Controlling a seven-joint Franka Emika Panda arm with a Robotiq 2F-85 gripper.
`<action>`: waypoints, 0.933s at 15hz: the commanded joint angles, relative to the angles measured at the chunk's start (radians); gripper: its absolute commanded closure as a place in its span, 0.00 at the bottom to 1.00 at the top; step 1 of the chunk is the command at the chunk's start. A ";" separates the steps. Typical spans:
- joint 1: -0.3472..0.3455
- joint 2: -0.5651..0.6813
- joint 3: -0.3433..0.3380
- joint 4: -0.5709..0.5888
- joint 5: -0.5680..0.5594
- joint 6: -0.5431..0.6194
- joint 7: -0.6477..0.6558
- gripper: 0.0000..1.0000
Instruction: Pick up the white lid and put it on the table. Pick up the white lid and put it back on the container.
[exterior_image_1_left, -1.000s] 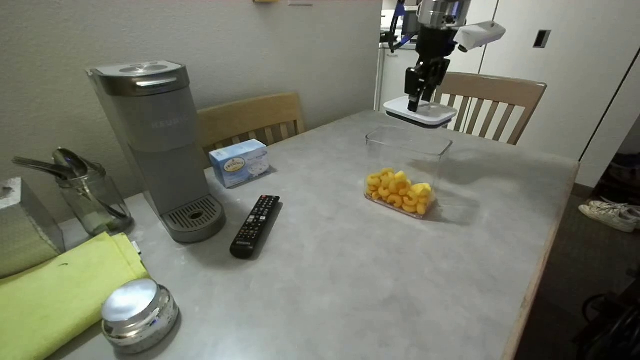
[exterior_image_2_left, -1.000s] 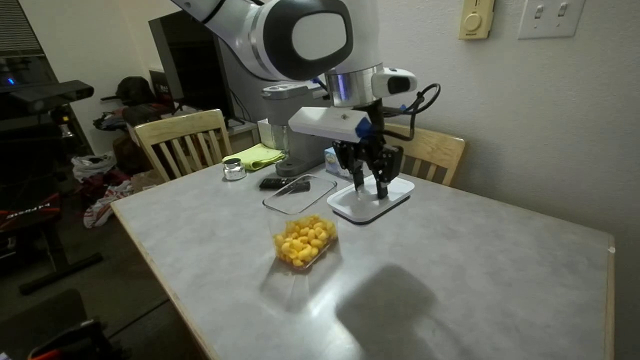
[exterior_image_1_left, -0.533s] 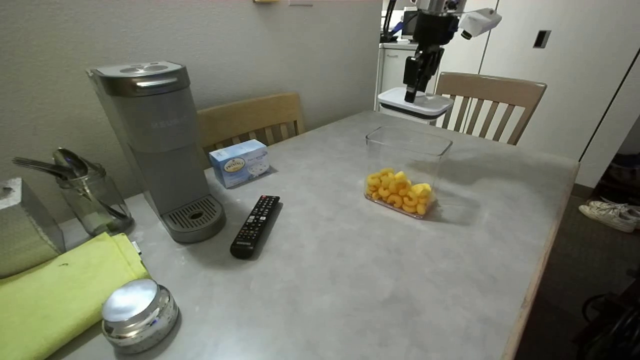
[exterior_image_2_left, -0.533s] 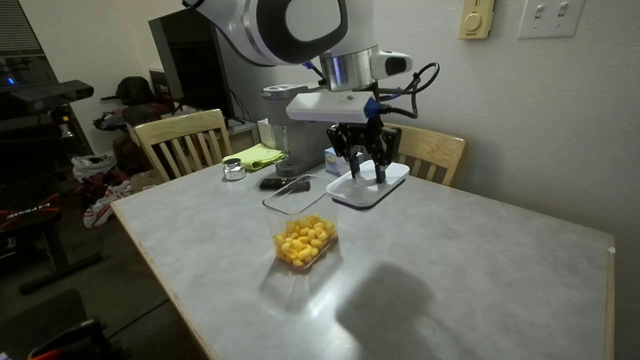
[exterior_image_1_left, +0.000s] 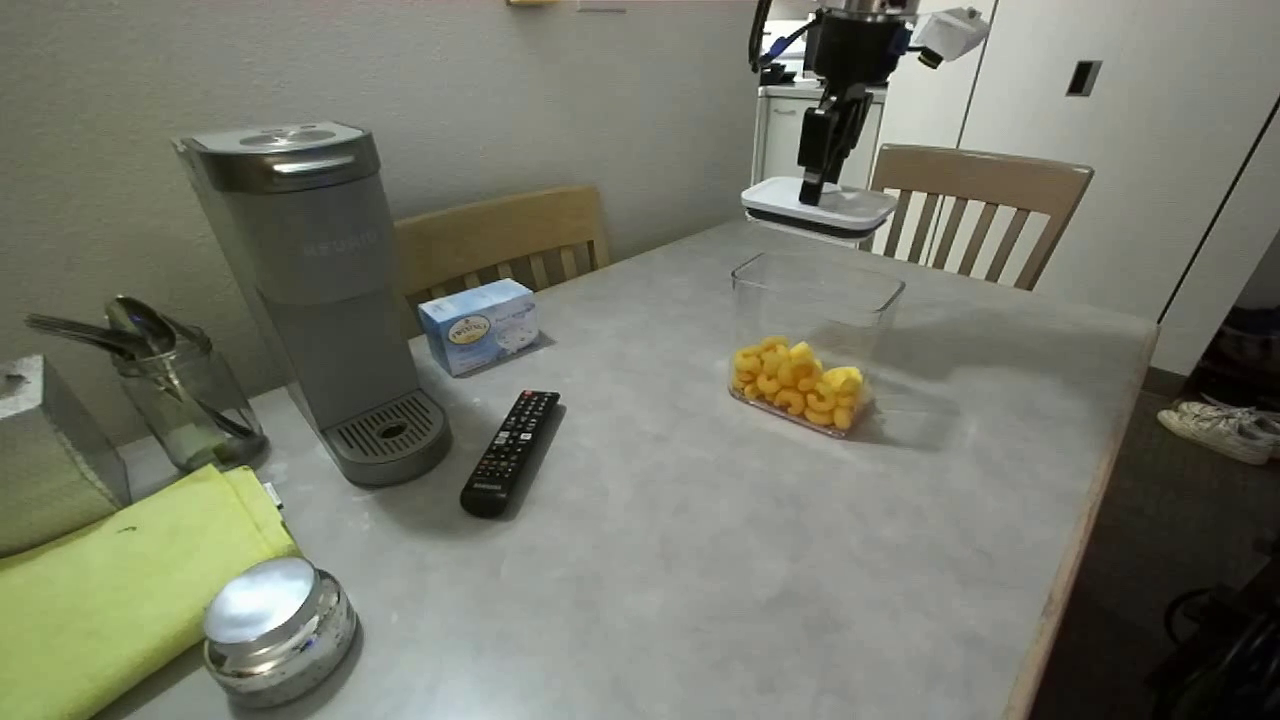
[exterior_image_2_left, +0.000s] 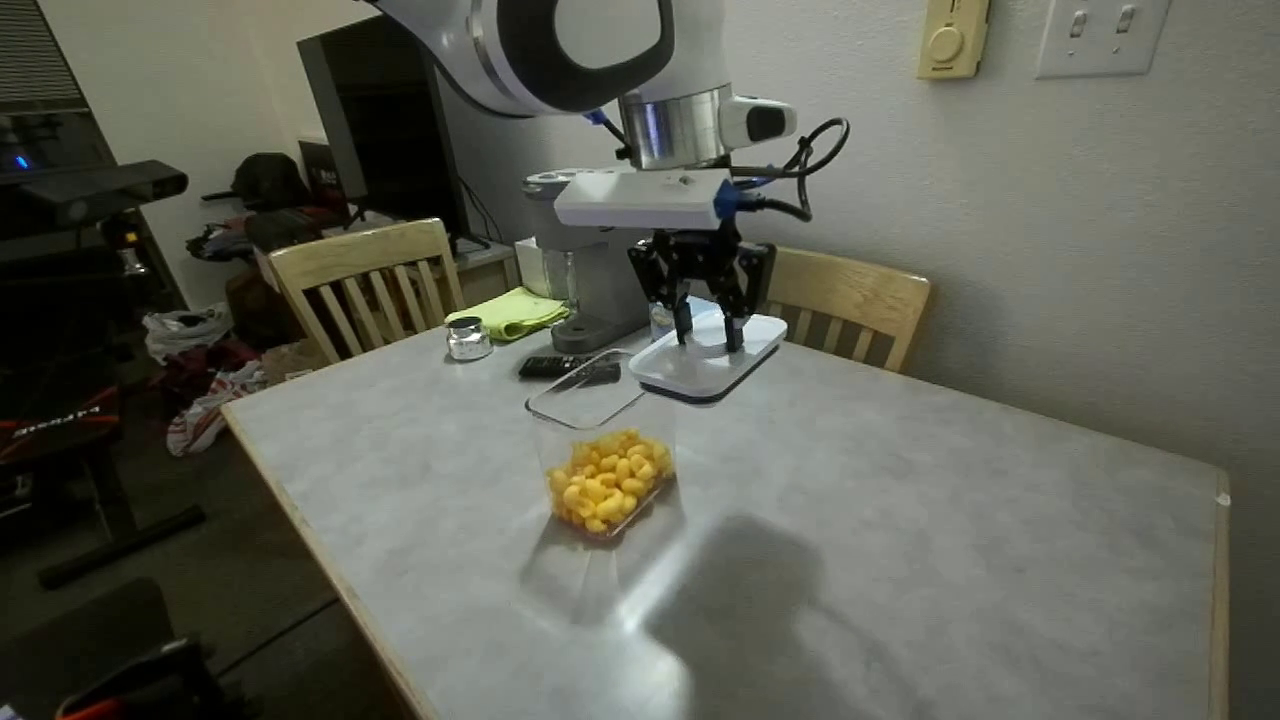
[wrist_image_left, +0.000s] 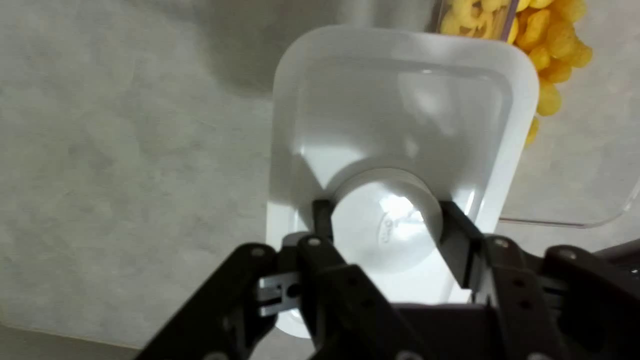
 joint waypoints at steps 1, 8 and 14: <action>-0.014 -0.036 0.034 -0.032 0.026 -0.032 -0.051 0.71; -0.010 -0.046 0.072 -0.072 0.054 -0.038 -0.062 0.71; -0.003 -0.064 0.092 -0.118 0.096 -0.037 -0.064 0.71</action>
